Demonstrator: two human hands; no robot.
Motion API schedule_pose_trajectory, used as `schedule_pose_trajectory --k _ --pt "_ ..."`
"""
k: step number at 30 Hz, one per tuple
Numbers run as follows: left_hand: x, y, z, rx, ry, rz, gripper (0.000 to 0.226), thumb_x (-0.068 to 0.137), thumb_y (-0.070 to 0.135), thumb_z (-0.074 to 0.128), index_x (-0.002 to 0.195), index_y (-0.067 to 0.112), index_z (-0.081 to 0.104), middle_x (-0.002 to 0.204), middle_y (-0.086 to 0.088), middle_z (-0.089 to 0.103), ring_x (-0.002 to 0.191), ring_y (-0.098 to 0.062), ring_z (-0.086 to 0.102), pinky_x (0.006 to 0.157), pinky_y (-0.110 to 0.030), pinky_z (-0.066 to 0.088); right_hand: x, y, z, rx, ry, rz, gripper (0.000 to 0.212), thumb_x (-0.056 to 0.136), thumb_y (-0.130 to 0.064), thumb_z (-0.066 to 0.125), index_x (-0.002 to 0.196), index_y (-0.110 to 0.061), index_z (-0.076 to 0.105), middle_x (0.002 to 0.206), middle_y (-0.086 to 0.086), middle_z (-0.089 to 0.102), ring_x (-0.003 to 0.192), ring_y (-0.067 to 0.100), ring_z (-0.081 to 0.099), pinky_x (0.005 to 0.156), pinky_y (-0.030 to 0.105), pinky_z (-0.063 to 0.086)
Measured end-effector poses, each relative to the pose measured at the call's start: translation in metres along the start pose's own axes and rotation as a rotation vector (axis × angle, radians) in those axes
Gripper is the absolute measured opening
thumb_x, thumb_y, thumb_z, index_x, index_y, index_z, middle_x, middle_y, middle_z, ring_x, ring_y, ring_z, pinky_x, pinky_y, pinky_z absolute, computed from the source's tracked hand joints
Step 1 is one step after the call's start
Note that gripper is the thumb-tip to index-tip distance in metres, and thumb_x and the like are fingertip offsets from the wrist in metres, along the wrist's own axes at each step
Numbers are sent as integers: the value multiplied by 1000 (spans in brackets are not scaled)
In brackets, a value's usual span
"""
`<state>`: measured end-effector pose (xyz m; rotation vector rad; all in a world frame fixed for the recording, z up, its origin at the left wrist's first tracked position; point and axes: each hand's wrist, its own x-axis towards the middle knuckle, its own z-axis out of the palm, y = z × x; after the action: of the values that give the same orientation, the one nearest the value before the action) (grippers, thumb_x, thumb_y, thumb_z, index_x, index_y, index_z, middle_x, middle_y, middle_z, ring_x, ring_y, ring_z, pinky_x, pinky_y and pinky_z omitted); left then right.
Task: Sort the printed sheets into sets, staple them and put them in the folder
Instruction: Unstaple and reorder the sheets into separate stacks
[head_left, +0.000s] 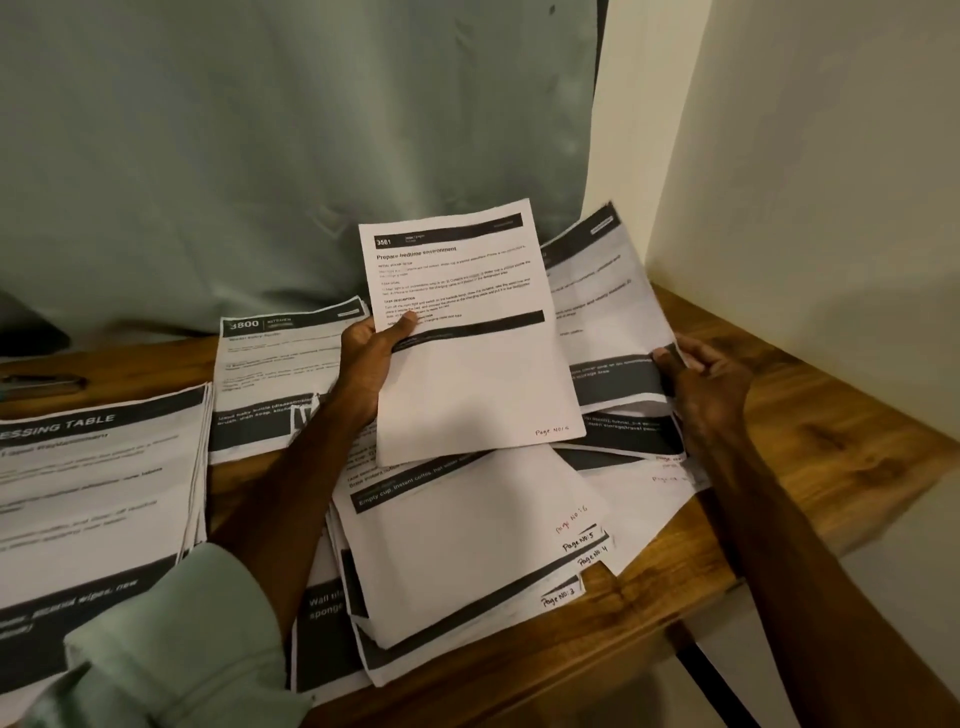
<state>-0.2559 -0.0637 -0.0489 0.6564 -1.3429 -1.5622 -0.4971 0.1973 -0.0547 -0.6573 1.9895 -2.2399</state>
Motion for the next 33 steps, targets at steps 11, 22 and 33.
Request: schedule_pose_trajectory --k 11,22,33 --pt "1 -3 0 -9 17 -25 32 92 15 74 123 10 70 106 3 77 97 -16 75 77 -24 60 -4 -2 0 52 4 7 39 91 -16 74 127 -5 64 114 5 71 85 10 72 68 23 61" --pt "0 -2 0 -43 14 -35 34 92 14 74 125 8 69 110 -1 77 98 -19 75 78 -27 61 -1 -1 1 119 37 95 42 87 -15 77 126 -5 65 114 9 73 94 22 74 74 33 63" --pt "1 -4 -2 -36 4 -41 31 92 15 74 123 10 70 107 -1 78 98 -20 76 85 -33 61 -4 -1 -1 112 49 126 38 89 -19 75 125 -8 66 113 9 74 93 24 75 74 38 64"
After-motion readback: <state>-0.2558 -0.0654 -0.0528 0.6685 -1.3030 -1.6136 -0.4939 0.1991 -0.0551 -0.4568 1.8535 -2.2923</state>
